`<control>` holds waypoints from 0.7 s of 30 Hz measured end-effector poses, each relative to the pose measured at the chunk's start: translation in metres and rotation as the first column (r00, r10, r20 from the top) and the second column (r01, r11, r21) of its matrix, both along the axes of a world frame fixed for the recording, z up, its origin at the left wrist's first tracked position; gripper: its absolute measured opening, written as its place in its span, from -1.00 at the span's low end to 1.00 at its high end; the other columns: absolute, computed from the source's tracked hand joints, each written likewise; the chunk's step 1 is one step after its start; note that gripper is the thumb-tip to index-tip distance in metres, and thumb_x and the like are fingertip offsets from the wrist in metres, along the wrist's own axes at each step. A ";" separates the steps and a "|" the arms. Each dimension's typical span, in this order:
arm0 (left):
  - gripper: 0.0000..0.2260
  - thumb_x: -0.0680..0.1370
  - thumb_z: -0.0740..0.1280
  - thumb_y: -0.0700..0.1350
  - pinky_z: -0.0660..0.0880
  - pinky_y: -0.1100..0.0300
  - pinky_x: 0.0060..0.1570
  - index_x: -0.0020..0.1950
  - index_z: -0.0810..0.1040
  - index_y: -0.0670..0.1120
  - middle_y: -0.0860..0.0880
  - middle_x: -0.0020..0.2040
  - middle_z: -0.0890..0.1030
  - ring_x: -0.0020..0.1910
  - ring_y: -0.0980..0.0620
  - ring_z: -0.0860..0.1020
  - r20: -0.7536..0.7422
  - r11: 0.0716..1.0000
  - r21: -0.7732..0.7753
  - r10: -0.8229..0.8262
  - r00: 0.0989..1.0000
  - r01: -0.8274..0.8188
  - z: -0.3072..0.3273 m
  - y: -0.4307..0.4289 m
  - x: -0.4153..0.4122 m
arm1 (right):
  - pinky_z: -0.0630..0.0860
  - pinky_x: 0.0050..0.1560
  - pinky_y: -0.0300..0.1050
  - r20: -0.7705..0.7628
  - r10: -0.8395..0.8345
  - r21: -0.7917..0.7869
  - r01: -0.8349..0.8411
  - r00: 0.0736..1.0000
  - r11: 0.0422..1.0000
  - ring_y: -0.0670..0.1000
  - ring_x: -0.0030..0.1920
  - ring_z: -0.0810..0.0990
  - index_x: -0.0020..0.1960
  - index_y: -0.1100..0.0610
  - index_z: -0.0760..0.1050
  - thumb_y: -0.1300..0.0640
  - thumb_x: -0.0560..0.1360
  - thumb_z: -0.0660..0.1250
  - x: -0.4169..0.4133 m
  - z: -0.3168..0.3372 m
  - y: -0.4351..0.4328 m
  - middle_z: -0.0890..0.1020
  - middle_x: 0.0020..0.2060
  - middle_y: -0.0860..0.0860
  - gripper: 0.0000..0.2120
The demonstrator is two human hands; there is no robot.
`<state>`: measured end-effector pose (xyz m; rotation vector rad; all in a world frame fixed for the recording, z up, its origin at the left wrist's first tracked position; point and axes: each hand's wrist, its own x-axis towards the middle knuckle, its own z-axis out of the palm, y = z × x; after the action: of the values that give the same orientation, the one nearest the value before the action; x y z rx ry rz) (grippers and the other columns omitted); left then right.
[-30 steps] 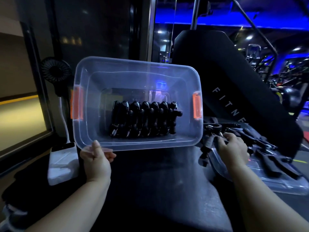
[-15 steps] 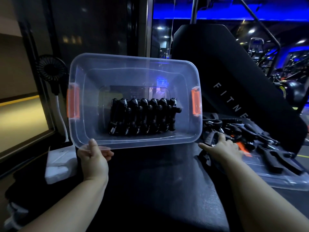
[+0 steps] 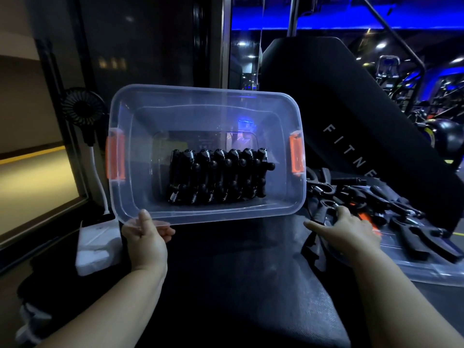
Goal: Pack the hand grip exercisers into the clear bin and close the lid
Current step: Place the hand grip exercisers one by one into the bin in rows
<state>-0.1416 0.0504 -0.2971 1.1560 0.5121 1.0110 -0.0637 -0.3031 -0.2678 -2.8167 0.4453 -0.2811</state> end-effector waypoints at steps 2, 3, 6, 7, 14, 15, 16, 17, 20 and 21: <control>-0.79 0.66 0.09 0.07 0.41 0.18 -0.41 -0.14 0.27 0.04 -0.06 -0.41 0.56 -0.60 0.17 0.50 0.002 1.000 -0.006 -0.006 1.000 0.006 0.000 0.000 0.000 | 0.38 0.18 0.13 0.024 -0.050 0.004 0.050 0.998 0.999 0.18 0.28 0.39 0.34 -0.03 0.30 -0.68 0.15 0.00 -0.004 0.002 0.001 0.53 0.21 0.11 -0.01; -0.80 0.66 0.09 0.06 0.41 0.17 -0.41 -0.14 0.27 0.04 -0.07 -0.40 0.56 -0.59 0.17 0.50 0.001 1.000 -0.010 -0.008 1.000 0.008 -0.001 0.001 -0.001 | 0.37 0.17 0.13 0.047 -0.082 0.026 0.081 0.995 0.996 0.20 0.26 0.39 0.31 -0.02 0.33 -0.68 0.18 -0.05 -0.004 0.002 0.003 0.51 0.20 0.15 -0.03; -0.81 0.66 0.10 0.05 0.41 0.17 -0.40 -0.13 0.27 0.04 0.00 -0.49 0.57 -0.59 0.16 0.50 0.008 1.000 0.000 -0.012 1.000 0.012 -0.002 0.001 -0.001 | 0.32 0.24 0.16 0.076 -0.112 0.109 0.103 0.991 0.989 0.23 0.30 0.33 0.32 -0.02 0.35 -0.62 0.26 -0.05 -0.002 0.000 0.002 0.41 0.28 0.20 -0.10; -0.81 0.66 0.10 0.05 0.41 0.16 -0.40 -0.13 0.27 0.04 0.03 -0.51 0.58 -0.59 0.16 0.50 0.008 1.000 0.001 -0.014 1.000 0.014 -0.002 0.001 -0.001 | 0.29 0.27 0.18 0.069 -0.102 0.123 0.093 0.992 0.988 0.22 0.35 0.28 0.36 -0.04 0.32 -0.61 0.27 -0.01 0.000 -0.001 0.000 0.35 0.35 0.18 -0.12; -0.81 0.66 0.10 0.04 0.41 0.17 -0.41 -0.14 0.28 0.05 0.07 -0.52 0.58 -0.59 0.16 0.51 0.018 1.000 0.017 -0.022 1.000 0.022 -0.003 0.002 -0.001 | 0.32 0.32 0.17 -0.021 0.001 0.261 0.004 1.000 0.965 0.21 0.37 0.31 0.45 0.00 0.25 -0.58 0.14 0.27 0.011 0.003 -0.016 0.36 0.35 0.17 0.04; -0.80 0.66 0.09 0.04 0.41 0.17 -0.41 -0.14 0.28 0.04 0.07 -0.52 0.58 -0.59 0.16 0.51 0.025 0.999 0.026 -0.024 0.999 0.023 -0.003 0.002 -0.001 | 0.35 0.29 0.15 -0.020 -0.006 0.271 0.011 1.000 0.963 0.22 0.32 0.35 0.40 0.01 0.30 -0.58 0.09 0.31 0.011 0.004 -0.016 0.39 0.30 0.18 0.04; -0.80 0.66 0.09 0.03 0.41 0.17 -0.40 -0.15 0.28 0.04 0.07 -0.52 0.58 -0.59 0.16 0.51 0.029 0.999 0.033 -0.025 0.999 0.024 -0.003 0.002 0.000 | 0.38 0.27 0.12 -0.021 -0.015 0.289 0.020 1.000 0.957 0.23 0.30 0.36 0.36 0.01 0.33 -0.57 0.04 0.35 0.009 0.005 -0.016 0.39 0.28 0.18 0.04; -0.80 0.66 0.09 0.04 0.41 0.17 -0.40 -0.15 0.28 0.04 0.07 -0.52 0.58 -0.59 0.16 0.51 0.027 0.999 0.035 -0.025 0.999 0.024 -0.003 0.002 0.000 | 0.39 0.23 0.08 -0.022 -0.018 0.316 0.024 1.000 0.949 0.22 0.27 0.37 0.33 0.02 0.32 -0.55 0.01 0.40 0.008 0.006 -0.015 0.36 0.27 0.18 0.05; -0.81 0.66 0.09 0.05 0.42 0.17 -0.39 -0.13 0.29 0.05 0.06 -0.51 0.58 -0.58 0.16 0.51 0.014 0.999 0.027 -0.024 1.000 0.024 -0.004 0.004 0.000 | 0.36 -0.01 -0.05 0.016 -0.010 0.371 0.003 1.000 0.929 0.10 0.00 0.39 0.22 0.06 0.34 -0.44 -0.08 0.53 0.002 0.007 -0.012 0.30 0.22 0.17 0.03; -0.80 0.66 0.09 0.06 0.42 0.17 -0.39 -0.14 0.29 0.04 0.07 -0.51 0.58 -0.58 0.17 0.51 0.012 0.999 0.030 -0.024 1.000 0.024 -0.004 0.004 0.000 | 0.35 -0.04 -0.07 0.031 -0.009 0.370 -0.003 0.999 0.929 0.07 -0.07 0.34 0.15 0.06 0.35 -0.42 -0.09 0.55 0.001 0.006 -0.010 0.31 0.20 0.17 -0.02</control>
<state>-0.1417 0.0541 -0.3009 1.1791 0.4734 1.0075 -0.0628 -0.3135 -0.2613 -2.4390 0.4432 -0.2167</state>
